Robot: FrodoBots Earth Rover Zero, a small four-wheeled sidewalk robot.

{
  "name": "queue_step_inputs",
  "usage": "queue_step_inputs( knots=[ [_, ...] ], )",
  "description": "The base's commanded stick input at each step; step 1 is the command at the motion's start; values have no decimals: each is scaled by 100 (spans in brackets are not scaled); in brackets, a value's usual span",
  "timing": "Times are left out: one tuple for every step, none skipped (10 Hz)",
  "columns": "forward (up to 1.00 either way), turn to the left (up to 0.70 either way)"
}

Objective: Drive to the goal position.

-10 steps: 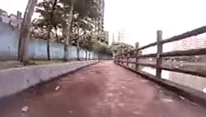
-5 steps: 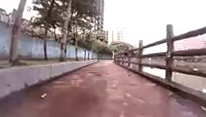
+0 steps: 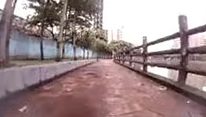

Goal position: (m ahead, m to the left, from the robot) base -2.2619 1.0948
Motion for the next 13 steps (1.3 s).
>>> queue_step_inputs(
  knots=[
    [100,0],
    [100,0],
    [100,0],
    [100,0],
    [100,0],
    [100,0],
    [100,0],
    [100,0],
    [100,0],
    [100,0],
    [100,0],
    [100,14],
    [100,5]
  ],
)
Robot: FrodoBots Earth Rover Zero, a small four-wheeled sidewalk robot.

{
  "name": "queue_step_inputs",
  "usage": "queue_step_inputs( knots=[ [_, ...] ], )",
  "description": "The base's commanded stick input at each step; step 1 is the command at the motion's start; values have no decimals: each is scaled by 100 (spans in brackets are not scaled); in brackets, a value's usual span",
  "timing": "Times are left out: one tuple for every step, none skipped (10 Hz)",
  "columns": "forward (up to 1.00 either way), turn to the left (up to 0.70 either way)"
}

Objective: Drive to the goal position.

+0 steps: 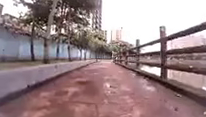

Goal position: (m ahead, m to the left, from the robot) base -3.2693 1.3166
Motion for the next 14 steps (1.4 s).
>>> queue_step_inputs(
  knots=[
    [100,0],
    [100,0],
    [100,0],
    [100,0],
    [100,0],
    [100,0],
    [100,0],
    [100,0],
    [100,0],
    [100,0],
    [100,0],
    [100,0],
    [100,0],
    [100,0]
  ],
)
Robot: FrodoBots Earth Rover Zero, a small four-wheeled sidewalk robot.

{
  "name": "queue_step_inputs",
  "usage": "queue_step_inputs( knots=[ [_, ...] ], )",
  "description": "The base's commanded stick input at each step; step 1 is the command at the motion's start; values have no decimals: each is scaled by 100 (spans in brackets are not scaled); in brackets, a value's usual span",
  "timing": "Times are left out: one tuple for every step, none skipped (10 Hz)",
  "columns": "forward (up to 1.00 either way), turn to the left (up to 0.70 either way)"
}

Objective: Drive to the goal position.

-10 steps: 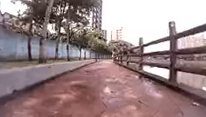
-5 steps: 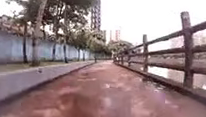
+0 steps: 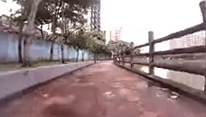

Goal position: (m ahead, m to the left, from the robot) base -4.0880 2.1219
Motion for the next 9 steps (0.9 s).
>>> queue_step_inputs(
  knots=[
    [100,0],
    [100,0],
    [100,0],
    [100,0],
    [100,0],
    [100,0],
    [100,0],
    [100,0],
    [100,0]
  ],
)
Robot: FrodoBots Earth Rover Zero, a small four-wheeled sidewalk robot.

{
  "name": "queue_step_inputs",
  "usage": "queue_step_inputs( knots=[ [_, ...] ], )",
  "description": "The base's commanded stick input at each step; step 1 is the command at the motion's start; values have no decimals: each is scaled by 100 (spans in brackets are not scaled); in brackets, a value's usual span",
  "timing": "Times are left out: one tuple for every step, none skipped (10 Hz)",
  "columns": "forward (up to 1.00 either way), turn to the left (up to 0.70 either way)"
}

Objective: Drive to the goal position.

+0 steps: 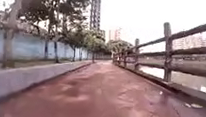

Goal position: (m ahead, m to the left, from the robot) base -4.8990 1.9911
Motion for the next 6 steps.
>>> queue_step_inputs(
  knots=[
    [100,0],
    [100,0],
    [100,0],
    [100,0],
    [100,0],
    [100,0]
  ],
)
